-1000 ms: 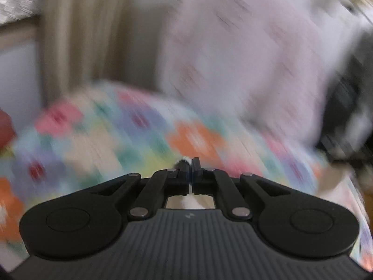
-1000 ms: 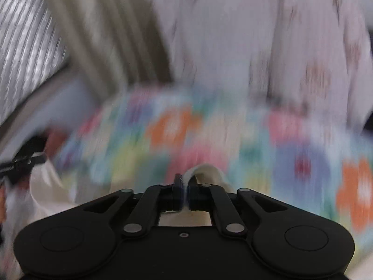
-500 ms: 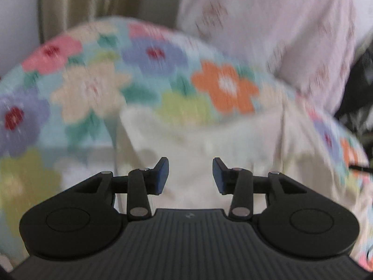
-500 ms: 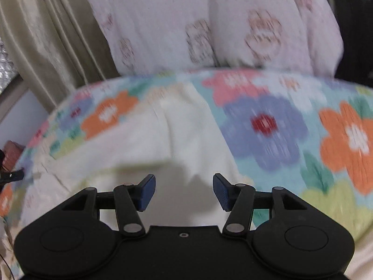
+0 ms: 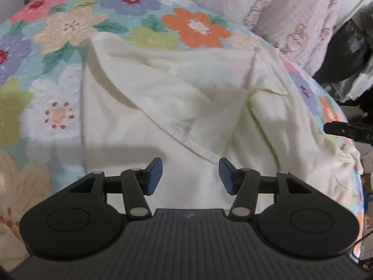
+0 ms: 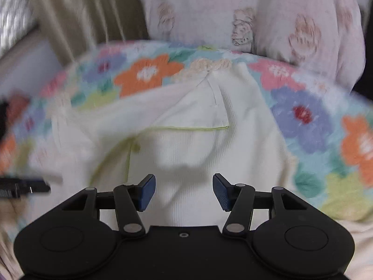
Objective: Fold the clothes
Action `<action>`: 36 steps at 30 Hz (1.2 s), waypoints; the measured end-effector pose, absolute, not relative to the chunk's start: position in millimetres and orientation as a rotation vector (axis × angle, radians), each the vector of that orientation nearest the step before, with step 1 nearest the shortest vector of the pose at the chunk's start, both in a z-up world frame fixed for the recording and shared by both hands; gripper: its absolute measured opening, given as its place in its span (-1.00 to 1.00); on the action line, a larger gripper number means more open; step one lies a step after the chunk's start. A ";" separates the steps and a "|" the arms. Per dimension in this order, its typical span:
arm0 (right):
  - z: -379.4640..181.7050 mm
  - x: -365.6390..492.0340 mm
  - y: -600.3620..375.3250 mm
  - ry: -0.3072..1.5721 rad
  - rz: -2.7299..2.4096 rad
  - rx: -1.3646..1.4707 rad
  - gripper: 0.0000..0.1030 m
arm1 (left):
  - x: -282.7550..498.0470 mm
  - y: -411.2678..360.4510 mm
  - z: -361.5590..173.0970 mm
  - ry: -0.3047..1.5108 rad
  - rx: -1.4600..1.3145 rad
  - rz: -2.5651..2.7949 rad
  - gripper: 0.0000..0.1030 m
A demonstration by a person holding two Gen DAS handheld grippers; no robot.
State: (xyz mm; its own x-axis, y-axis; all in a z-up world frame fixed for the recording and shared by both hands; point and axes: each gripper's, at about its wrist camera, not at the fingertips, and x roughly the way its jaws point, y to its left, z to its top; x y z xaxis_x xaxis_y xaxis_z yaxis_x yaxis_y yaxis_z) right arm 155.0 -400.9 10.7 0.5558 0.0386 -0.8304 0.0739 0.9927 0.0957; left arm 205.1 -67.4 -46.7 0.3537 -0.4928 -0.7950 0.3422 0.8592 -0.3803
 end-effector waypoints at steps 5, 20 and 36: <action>43.8 132.4 -363.4 1.070 0.016 -0.049 0.21 | 184.8 -89.4 -40.5 1.012 0.087 -0.588 0.08; -31.3 180.8 -448.1 1.134 0.158 -0.099 0.22 | 315.9 -218.3 -71.2 0.901 0.630 -0.419 -0.58; -67.7 339.8 -416.0 0.796 0.328 0.087 0.15 | 406.8 -164.2 -16.7 0.761 0.263 -0.443 0.02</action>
